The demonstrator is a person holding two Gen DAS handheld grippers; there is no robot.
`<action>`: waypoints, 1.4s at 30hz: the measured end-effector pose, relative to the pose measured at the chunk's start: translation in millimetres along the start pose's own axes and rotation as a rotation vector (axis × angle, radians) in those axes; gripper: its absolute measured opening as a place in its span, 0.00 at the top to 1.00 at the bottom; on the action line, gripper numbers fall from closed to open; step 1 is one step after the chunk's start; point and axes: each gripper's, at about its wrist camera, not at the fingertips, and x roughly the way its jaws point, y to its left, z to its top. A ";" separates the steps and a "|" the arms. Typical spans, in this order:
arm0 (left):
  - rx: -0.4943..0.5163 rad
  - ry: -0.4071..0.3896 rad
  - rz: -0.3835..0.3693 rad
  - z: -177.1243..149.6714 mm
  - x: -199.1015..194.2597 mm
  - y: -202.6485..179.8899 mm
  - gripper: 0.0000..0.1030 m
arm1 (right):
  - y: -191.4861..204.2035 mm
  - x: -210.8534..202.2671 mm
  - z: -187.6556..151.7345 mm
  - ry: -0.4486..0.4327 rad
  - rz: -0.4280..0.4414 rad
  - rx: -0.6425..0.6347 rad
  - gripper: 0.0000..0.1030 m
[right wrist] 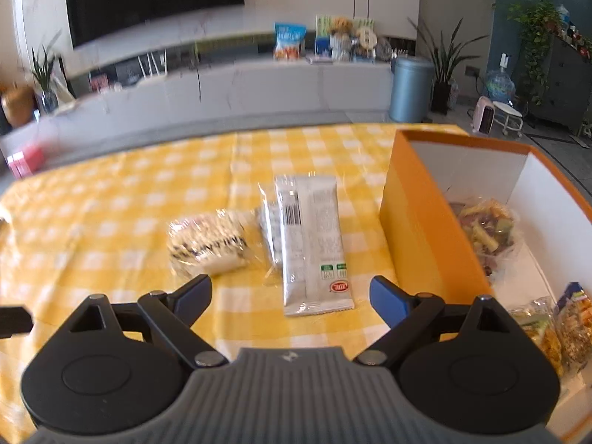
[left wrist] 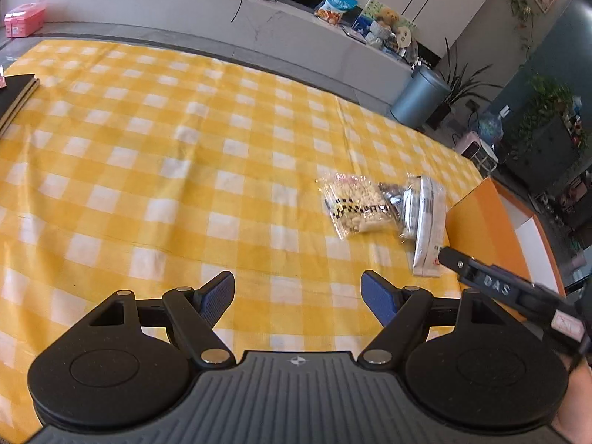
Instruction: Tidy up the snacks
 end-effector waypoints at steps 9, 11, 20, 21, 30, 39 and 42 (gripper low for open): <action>0.078 0.057 0.023 -8.3 27.4 -14.6 0.11 | -17.9 57.1 21.7 0.066 -0.044 0.094 0.12; 0.081 0.065 0.028 -9.7 31.1 -15.3 0.11 | -18.9 66.9 24.7 0.067 -0.039 0.105 0.12; 0.082 0.097 0.057 -12.1 42.6 -12.9 0.11 | -20.3 107.9 35.1 0.071 -0.032 0.158 0.10; 0.083 0.098 0.058 -11.6 43.1 -13.6 0.11 | -20.6 112.4 35.8 0.078 -0.028 0.159 0.10; 0.081 0.125 0.074 -14.0 48.9 -13.0 0.11 | -26.1 138.3 41.8 0.077 0.041 0.193 0.06; 0.034 0.144 0.076 -11.5 54.3 -5.9 0.11 | -29.1 146.9 40.7 0.026 0.065 0.212 0.14; 0.019 0.142 0.083 -10.9 54.5 -3.6 0.11 | -27.9 140.1 35.0 -0.001 0.083 0.208 0.35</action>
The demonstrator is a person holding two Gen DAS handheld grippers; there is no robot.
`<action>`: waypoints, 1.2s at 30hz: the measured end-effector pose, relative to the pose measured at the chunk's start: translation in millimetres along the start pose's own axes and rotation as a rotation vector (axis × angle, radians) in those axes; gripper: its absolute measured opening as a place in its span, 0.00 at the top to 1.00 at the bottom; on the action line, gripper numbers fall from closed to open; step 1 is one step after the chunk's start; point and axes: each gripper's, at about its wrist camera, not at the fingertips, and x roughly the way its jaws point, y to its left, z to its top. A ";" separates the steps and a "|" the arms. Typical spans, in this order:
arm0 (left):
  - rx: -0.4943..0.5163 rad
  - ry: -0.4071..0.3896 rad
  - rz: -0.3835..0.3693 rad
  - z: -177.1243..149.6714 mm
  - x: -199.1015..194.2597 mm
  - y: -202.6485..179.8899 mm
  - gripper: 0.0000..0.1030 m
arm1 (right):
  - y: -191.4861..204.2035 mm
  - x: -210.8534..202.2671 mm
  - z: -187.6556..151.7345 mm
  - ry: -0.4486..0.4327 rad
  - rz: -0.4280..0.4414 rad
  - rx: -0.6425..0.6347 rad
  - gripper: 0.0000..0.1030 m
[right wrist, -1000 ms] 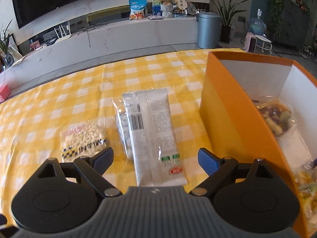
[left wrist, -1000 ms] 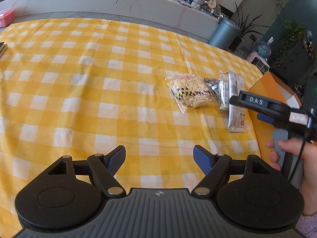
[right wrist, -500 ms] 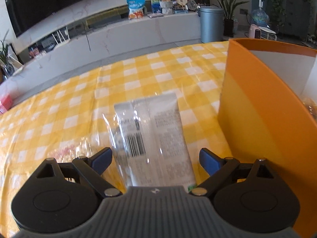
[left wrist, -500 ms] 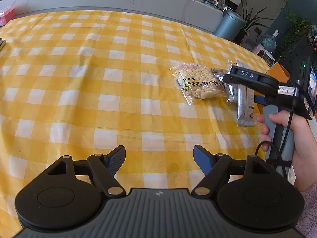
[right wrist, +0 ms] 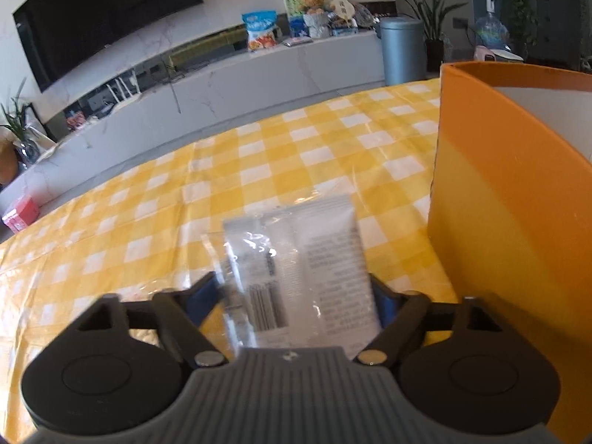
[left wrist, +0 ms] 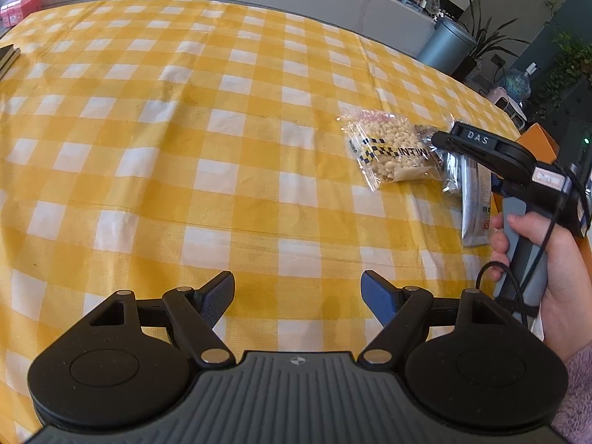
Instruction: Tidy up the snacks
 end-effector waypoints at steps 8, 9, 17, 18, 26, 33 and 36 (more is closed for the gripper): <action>0.011 -0.005 -0.014 0.4 -4.9 -3.4 0.12 | -3.1 -14.2 -12.3 0.014 -0.005 0.003 0.38; 0.016 -0.006 -0.016 0.0 -5.5 -4.3 0.12 | -3.6 -17.7 -14.6 0.024 -0.002 0.000 0.38; 0.031 -0.010 -0.025 -1.7 -8.5 -9.5 0.12 | -10.9 -53.3 -38.2 0.147 0.031 -0.050 0.25; 0.031 -0.011 -0.025 -1.9 -8.8 -10.3 0.12 | -12.6 -58.1 -41.7 0.157 0.042 -0.057 0.25; 0.041 -0.028 -0.029 -2.0 -15.5 -13.0 0.12 | -14.5 -79.5 -65.5 0.171 -0.023 -0.182 0.24; 0.042 -0.037 -0.021 -3.0 -19.4 -14.2 0.12 | -2.3 -88.8 -88.3 0.143 -0.099 -0.296 0.15; 0.047 -0.044 -0.021 -3.4 -21.2 -15.7 0.12 | -8.7 -91.0 -89.2 0.151 -0.086 -0.240 0.15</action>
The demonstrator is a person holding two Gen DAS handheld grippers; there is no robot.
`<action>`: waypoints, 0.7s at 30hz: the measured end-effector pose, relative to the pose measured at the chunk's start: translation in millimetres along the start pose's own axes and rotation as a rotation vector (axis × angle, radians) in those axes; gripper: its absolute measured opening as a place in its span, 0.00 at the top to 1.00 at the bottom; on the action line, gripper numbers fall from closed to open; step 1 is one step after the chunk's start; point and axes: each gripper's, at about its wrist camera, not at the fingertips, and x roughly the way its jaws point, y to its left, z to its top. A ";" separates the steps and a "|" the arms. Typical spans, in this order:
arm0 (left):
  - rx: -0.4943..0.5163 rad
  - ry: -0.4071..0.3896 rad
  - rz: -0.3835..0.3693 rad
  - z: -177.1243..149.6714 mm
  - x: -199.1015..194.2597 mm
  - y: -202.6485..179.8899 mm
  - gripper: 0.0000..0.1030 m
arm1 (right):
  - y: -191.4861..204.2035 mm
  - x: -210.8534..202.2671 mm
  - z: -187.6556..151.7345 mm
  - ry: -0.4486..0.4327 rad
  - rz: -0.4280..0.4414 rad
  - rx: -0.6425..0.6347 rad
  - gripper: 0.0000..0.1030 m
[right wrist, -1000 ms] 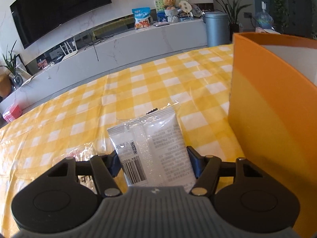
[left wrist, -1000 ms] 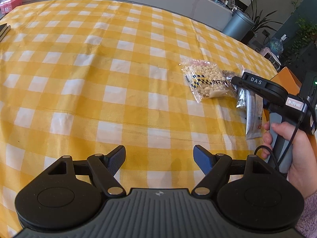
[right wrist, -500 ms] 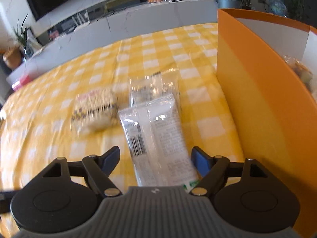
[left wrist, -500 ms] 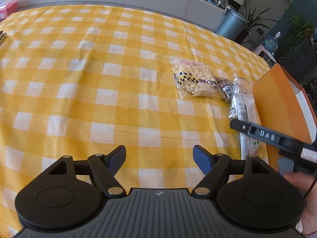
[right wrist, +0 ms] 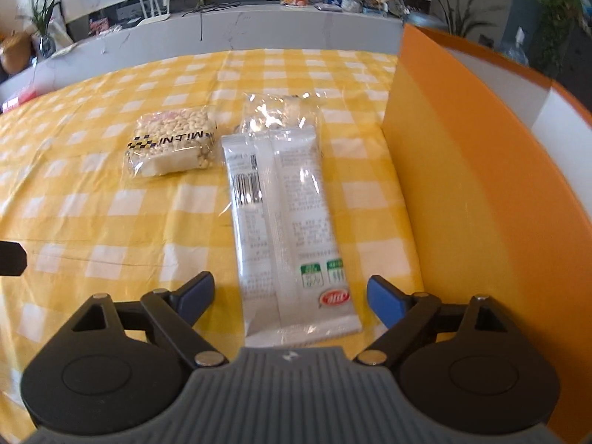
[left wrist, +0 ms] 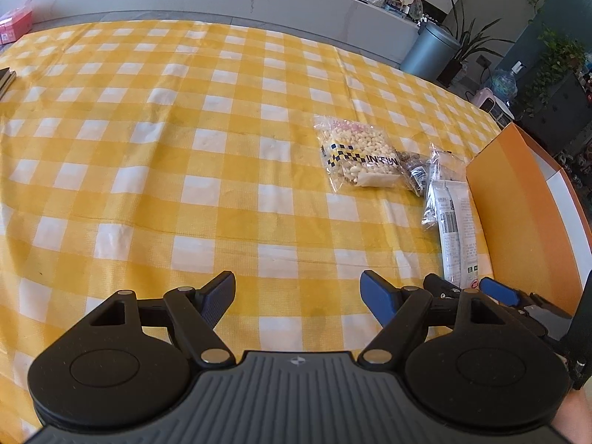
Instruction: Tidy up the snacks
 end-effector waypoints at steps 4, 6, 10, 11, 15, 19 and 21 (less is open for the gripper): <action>-0.022 -0.022 -0.007 0.5 -4.5 0.1 0.12 | 3.8 -6.0 -9.4 -0.021 -0.020 0.021 0.12; -0.024 -0.037 -0.007 1.0 -7.6 0.2 0.12 | 3.9 -8.1 -12.0 -0.023 -0.020 0.019 0.11; -0.018 -0.061 0.005 1.1 -12.9 -2.1 0.12 | 2.9 -10.4 -17.7 -0.029 0.007 0.011 0.07; -0.013 -0.064 0.006 0.8 -13.9 -3.2 0.12 | 2.5 -11.0 -19.1 -0.030 0.024 0.009 0.06; 0.020 -0.076 0.033 -2.1 -17.7 -10.2 0.12 | -0.2 -14.3 -25.4 -0.057 0.048 0.005 0.07; 0.061 -0.087 0.061 -6.0 -23.0 -18.9 0.12 | -5.5 -18.6 -28.8 -0.082 0.033 0.005 0.26; 0.072 -0.085 0.072 -8.2 -24.0 -24.6 0.12 | -10.1 -21.3 -29.6 -0.096 0.011 0.010 0.38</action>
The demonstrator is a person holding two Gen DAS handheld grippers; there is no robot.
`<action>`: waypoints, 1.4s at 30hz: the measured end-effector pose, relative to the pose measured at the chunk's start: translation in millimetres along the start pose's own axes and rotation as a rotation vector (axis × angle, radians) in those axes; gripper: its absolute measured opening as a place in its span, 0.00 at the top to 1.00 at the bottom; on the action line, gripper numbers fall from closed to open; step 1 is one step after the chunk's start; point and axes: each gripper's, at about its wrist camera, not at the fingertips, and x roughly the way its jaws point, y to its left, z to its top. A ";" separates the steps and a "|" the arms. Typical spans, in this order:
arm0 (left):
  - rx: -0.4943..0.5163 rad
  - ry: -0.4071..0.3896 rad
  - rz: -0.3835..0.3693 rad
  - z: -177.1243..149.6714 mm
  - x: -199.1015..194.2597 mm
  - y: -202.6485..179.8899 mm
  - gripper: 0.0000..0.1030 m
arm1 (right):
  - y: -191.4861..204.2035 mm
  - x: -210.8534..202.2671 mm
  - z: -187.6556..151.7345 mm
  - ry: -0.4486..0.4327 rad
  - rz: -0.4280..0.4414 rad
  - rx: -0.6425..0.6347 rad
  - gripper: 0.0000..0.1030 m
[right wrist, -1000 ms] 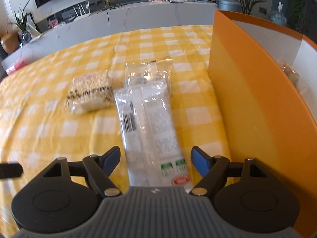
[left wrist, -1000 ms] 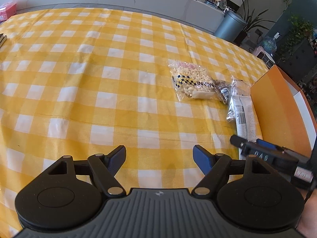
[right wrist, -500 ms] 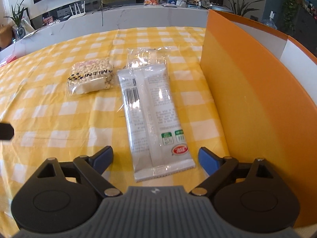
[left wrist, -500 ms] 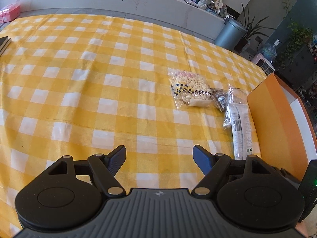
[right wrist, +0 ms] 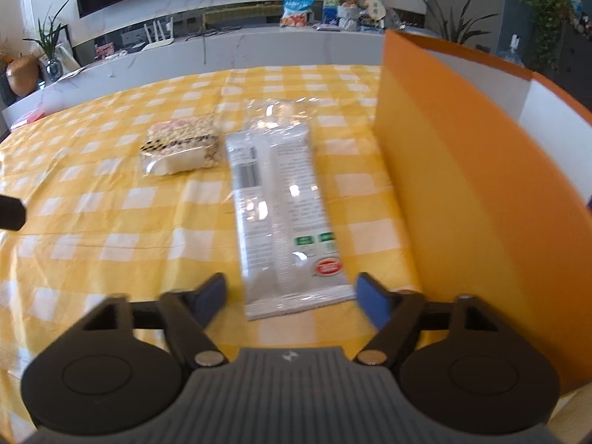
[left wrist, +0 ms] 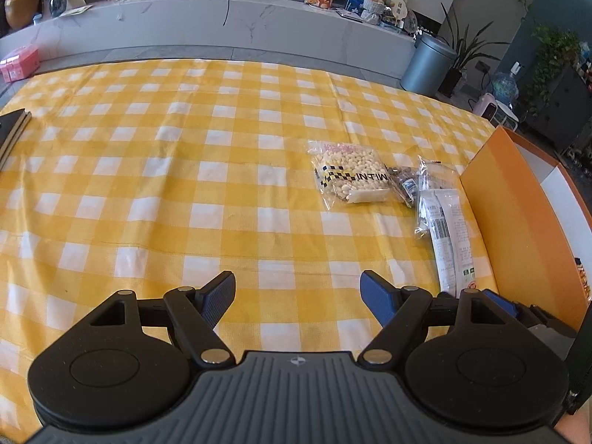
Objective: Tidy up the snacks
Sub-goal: 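Reach the left gripper to the clear wrapped snack bag beside the packet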
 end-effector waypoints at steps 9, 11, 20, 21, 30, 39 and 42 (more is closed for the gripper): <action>0.053 -0.004 -0.037 13.4 -5.0 -41.0 0.15 | -4.2 -2.9 -7.5 -0.052 0.008 0.001 0.40; 0.079 -0.010 -0.032 19.8 -5.4 -53.6 0.15 | -5.6 -2.9 -7.9 -0.055 0.013 -0.001 0.40; 0.185 0.024 -0.107 66.8 25.0 -122.1 0.16 | -11.9 -3.0 -6.0 -0.045 0.047 -0.003 0.41; 0.196 0.038 -0.093 72.0 33.8 -129.1 0.16 | -11.3 -3.0 -5.0 -0.032 0.052 -0.018 0.41; 0.312 0.190 0.027 92.7 122.9 -179.8 0.16 | -13.9 -2.0 0.4 0.014 0.112 -0.007 0.33; 0.312 0.265 0.113 85.8 168.0 -192.8 0.29 | 2.0 11.9 0.6 -0.037 0.117 -0.066 0.13; 0.314 0.250 0.105 83.8 165.0 -191.7 0.33 | 9.3 14.0 -0.8 -0.059 0.099 -0.111 0.23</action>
